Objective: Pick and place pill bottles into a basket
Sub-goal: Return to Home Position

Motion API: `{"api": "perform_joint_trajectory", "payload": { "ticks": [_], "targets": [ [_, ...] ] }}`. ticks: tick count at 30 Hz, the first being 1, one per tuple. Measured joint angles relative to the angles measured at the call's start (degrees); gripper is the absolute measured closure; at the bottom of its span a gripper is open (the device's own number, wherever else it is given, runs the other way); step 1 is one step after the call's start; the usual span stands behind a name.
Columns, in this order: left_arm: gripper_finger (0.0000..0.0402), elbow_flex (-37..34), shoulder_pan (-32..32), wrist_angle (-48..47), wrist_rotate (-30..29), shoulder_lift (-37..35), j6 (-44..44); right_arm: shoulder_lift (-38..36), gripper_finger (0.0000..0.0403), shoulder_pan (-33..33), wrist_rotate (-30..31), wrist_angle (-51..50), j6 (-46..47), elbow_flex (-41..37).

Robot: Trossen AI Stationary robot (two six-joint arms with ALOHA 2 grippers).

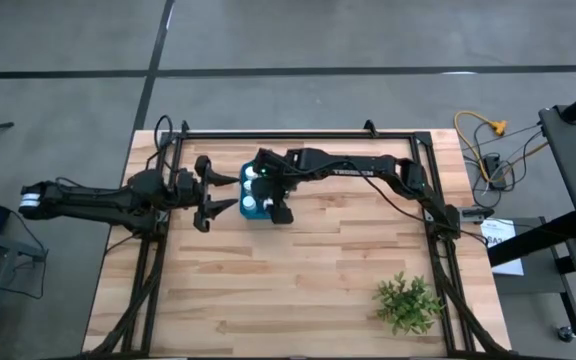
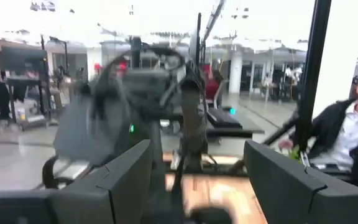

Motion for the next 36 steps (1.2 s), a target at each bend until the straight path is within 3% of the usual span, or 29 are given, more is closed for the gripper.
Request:
{"api": "perform_joint_trajectory", "payload": {
  "ticks": [4,9,13,24,26,29,36],
  "targets": [
    [0.0163,-0.06,-0.02,-5.25,0.21,-2.27,-0.02,-1.22,0.0209,0.33,-17.01,2.15,0.65,0.04],
    [0.0163,-0.11,-0.07,-6.01,0.19,-4.94,-0.11,-3.48,0.0209,2.59,-21.44,1.80,-0.10,-0.15],
    [0.0163,-0.66,-0.28,-6.85,0.19,-6.36,-0.10,-5.28,0.0209,5.37,-29.22,1.87,-2.37,-0.33],
    [0.0163,-0.63,-0.90,-9.34,0.15,-8.92,-0.12,-6.41,0.0209,13.86,-29.02,2.75,-2.49,-2.36],
    [0.0163,-0.63,-1.10,-9.80,0.15,-9.30,-0.04,-6.63,0.0209,14.86,-26.63,3.40,-2.16,-2.45],
    [0.0163,-0.70,-1.11,-11.16,0.15,-9.87,0.18,-7.45,0.0209,15.36,-22.82,4.54,-1.28,-2.45],
    [0.0163,-2.26,-1.13,-11.44,4.08,-12.73,0.55,-13.71,0.0209,14.60,-22.78,4.46,-1.21,-6.27]
  ]
}}
